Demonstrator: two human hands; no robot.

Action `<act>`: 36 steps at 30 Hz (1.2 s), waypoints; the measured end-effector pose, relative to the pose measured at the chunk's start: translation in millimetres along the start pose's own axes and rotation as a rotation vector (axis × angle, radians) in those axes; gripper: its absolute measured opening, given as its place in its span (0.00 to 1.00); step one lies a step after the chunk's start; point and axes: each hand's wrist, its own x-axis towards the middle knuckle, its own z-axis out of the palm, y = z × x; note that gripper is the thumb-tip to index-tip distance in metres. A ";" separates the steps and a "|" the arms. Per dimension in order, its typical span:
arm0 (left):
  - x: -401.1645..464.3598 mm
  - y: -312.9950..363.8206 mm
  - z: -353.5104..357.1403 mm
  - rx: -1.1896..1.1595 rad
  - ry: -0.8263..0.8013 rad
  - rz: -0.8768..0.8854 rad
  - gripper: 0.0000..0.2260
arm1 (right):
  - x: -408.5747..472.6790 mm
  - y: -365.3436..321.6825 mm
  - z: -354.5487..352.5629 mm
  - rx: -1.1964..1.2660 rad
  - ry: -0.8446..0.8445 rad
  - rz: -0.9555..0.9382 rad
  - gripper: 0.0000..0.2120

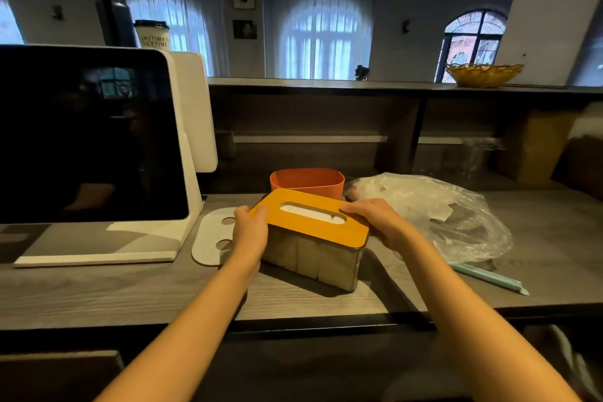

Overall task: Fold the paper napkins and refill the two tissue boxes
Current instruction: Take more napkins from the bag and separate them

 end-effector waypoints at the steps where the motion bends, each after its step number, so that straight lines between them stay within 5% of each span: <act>1: -3.7 -1.7 2.7 -0.058 0.018 -0.027 0.20 | -4.6 1.5 0.7 0.068 -0.025 0.027 0.20; 6: -4.7 -0.8 5.7 -0.138 0.062 -0.046 0.10 | -11.6 10.6 9.0 0.232 -0.015 0.116 0.22; 17: -13.6 4.0 -19.3 -0.003 0.026 0.026 0.25 | -24.7 1.5 57.6 0.408 0.294 0.159 0.07; 23: -33.9 -4.2 -28.3 -0.139 -0.147 -0.020 0.18 | -31.9 -6.2 97.3 0.470 0.441 0.100 0.12; 32: -25.3 -0.6 -45.4 -0.088 -0.212 0.071 0.20 | -38.0 -11.6 126.3 0.352 0.309 0.017 0.13; 36: -18.1 34.6 -47.2 -0.002 -0.104 0.231 0.21 | -20.9 -12.2 104.0 0.388 0.334 -0.048 0.14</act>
